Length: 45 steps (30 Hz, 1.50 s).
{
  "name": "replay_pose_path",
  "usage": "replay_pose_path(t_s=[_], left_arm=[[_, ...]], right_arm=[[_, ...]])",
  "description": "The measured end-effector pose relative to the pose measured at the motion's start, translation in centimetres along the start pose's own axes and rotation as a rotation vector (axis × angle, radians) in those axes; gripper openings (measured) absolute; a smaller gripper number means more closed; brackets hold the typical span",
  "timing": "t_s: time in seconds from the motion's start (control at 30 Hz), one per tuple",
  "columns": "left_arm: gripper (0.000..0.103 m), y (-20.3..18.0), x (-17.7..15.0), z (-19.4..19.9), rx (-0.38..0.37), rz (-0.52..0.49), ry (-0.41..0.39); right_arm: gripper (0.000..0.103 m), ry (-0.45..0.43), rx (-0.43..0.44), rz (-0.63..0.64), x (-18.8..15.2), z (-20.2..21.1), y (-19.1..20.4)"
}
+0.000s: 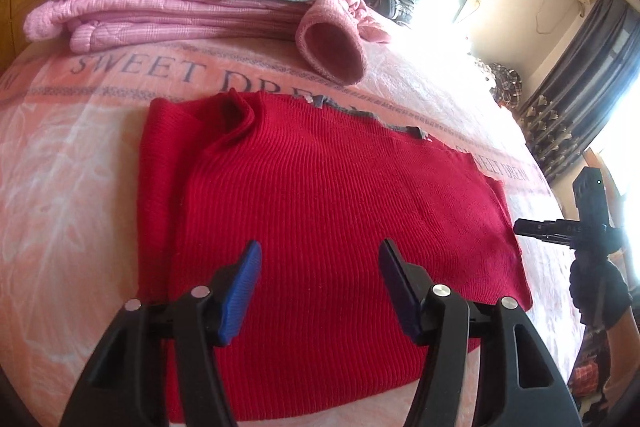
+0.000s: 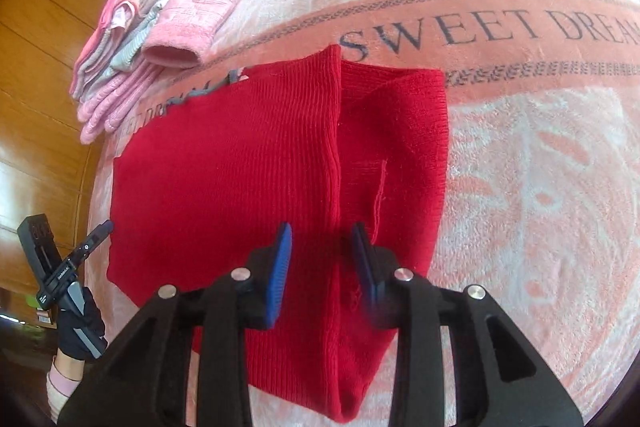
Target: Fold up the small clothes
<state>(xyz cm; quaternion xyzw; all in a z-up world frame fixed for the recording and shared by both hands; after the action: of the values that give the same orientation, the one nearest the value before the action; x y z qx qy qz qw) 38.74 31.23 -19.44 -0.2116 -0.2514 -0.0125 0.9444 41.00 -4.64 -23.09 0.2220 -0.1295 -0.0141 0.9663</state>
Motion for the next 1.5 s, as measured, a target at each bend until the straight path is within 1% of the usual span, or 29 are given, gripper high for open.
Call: replay_pose_path(t_s=[0.03,0.07,0.1,0.13,0.2,0.27,0.33,0.43,0.53,0.6,0.67,0.7,0.8,0.93,1.07,1.2,1.27,1.33,1.4,1.43,1.5], left_arm=[[0.062,0.5,0.0,-0.4,0.007,0.013,0.008],[0.062,0.9,0.0,-0.8,0.017,0.021,0.015],[0.062,1.3,-0.1,-1.1,0.017,0.028,0.019],[0.062,1.6,-0.1,-1.2,0.01,0.034,0.017],[0.062,1.7,-0.1,-1.2,-0.002,0.039,0.015],[0.062,1.6,-0.2,-1.2,0.007,0.019,0.022],[0.062,1.5,-0.4,-1.3,0.022,-0.003,0.023],[0.063,1.2,-0.6,-1.4,0.039,-0.02,0.017],[0.064,0.8,-0.5,-1.2,0.053,-0.035,0.013],[0.064,0.4,-0.6,-0.6,0.038,-0.032,0.004],[0.064,0.0,-0.9,0.0,0.005,-0.03,-0.003],[0.065,-0.2,-1.1,0.2,-0.001,-0.041,-0.005],[0.067,-0.5,-1.7,0.5,-0.002,-0.075,-0.005],[0.067,-0.1,-2.1,0.0,-0.01,-0.062,0.008],[0.068,0.3,-2.0,-0.3,-0.023,-0.044,0.015],[0.071,0.4,-2.0,-0.5,-0.035,-0.036,0.017],[0.073,0.3,-2.0,-0.6,-0.033,-0.045,0.019],[0.074,0.1,-2.1,-0.7,-0.03,-0.053,0.02],[0.075,0.0,-2.1,-0.7,-0.029,-0.058,0.019],[0.075,0.0,-2.2,-0.7,-0.029,-0.061,0.02],[0.075,0.0,-2.2,-0.7,-0.034,-0.064,0.022]], right_arm=[[0.032,0.005,0.002,-0.007,0.2,-0.4,-0.1],[0.026,0.004,0.013,-0.007,0.3,-0.6,-0.1],[0.011,0.005,0.026,-0.003,0.4,-0.6,0.1],[0.003,0.006,0.021,-0.003,0.0,-0.2,-0.1],[0.004,-0.009,-0.006,-0.009,0.2,0.5,-0.6],[0.004,-0.003,-0.025,-0.032,0.0,0.3,-1.3],[0.004,0.009,-0.017,-0.049,-0.5,-0.2,-2.0],[0.005,0.004,-0.014,-0.03,-0.4,-0.1,-1.6],[0.017,-0.005,0.022,-0.025,-0.5,0.9,-1.0],[0.049,-0.016,0.036,-0.022,-1.0,2.1,-0.9],[0.056,-0.026,0.043,-0.009,-1.8,3.3,-1.0],[0.058,-0.021,0.053,-0.007,-2.3,3.7,-1.3],[0.059,0.011,0.08,-0.025,-3.8,3.7,-2.6],[0.061,0.067,0.151,-0.099,-5.2,2.0,-4.8],[0.062,0.044,0.294,-0.14,-5.2,1.4,-5.4],[0.062,0.012,0.378,-0.162,-4.5,0.5,-5.3],[0.06,-0.009,0.407,-0.18,-4.0,0.3,-5.2],[0.054,-0.02,0.411,-0.186,-3.4,0.1,-5.1],[0.041,-0.028,0.397,-0.187,-3.0,-0.1,-5.2],[0.037,-0.031,0.391,-0.191,-3.0,-0.2,-5.3],[0.026,-0.034,0.38,-0.195,-2.8,-0.3,-5.5]])
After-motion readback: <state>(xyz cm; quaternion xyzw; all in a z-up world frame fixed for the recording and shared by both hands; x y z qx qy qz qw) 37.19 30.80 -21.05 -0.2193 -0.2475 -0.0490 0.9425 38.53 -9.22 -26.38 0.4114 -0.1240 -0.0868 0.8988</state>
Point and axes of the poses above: each gripper's, at about its wrist camera, not at the fingertips, and z roughly against the way its jaws point, y to its left, x to its top, the point moved 6 cm from there along -z, roughly the way its jaws point, and after that the axes turned 3 degrees about y, right-handed, at the moved point
